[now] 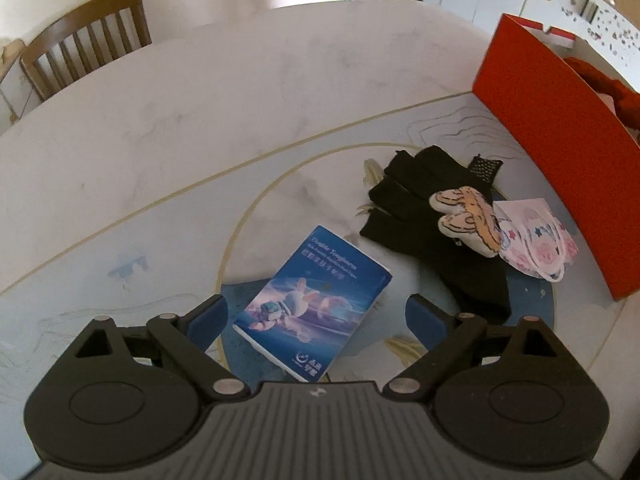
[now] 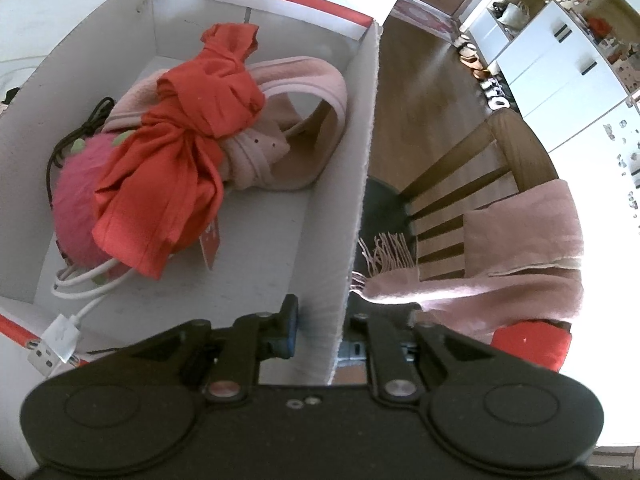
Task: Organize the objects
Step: 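Close the left gripper on the blue tissue pack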
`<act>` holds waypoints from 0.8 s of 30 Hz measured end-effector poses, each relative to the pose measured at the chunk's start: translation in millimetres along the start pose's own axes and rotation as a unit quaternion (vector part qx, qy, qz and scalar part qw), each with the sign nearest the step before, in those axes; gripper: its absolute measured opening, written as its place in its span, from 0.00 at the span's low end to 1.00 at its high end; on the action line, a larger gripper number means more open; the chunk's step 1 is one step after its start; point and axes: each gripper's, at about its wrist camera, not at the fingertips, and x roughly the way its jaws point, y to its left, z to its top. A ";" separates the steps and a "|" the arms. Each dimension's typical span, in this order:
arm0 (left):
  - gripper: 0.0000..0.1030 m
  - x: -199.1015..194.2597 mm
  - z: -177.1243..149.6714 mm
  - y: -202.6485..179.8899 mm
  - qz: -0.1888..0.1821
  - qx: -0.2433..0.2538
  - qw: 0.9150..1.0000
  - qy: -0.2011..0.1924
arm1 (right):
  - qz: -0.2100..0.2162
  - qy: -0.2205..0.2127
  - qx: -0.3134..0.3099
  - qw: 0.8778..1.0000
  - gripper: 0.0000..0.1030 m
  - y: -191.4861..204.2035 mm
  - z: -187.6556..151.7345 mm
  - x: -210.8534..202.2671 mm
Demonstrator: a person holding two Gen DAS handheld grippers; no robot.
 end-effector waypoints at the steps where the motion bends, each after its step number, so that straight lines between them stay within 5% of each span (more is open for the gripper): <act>1: 0.93 0.2 -0.6 0.9 -0.002 -0.003 1.000 -0.002 | 0.000 0.000 -0.001 1.000 0.14 0.9 -0.4 0.1; 5: 0.90 -1.1 -2.0 -0.5 0.004 -0.008 1.000 -0.013 | -0.001 0.001 0.001 1.000 0.14 1.5 -0.9 0.9; 8: 0.73 -2.0 -3.2 -1.9 0.011 -0.017 1.000 -0.017 | -0.001 0.001 0.000 1.000 0.14 1.6 -1.3 0.9; 11: 0.66 -5.3 -6.0 -5.3 0.011 -0.026 0.999 -0.027 | -0.001 0.001 0.000 1.000 0.14 4.2 -1.4 -1.2; 24: 0.56 -38.7 -11.0 -36.3 0.036 -0.068 0.995 -0.059 | 0.003 -0.010 -0.009 1.000 0.14 3.8 -4.2 -2.5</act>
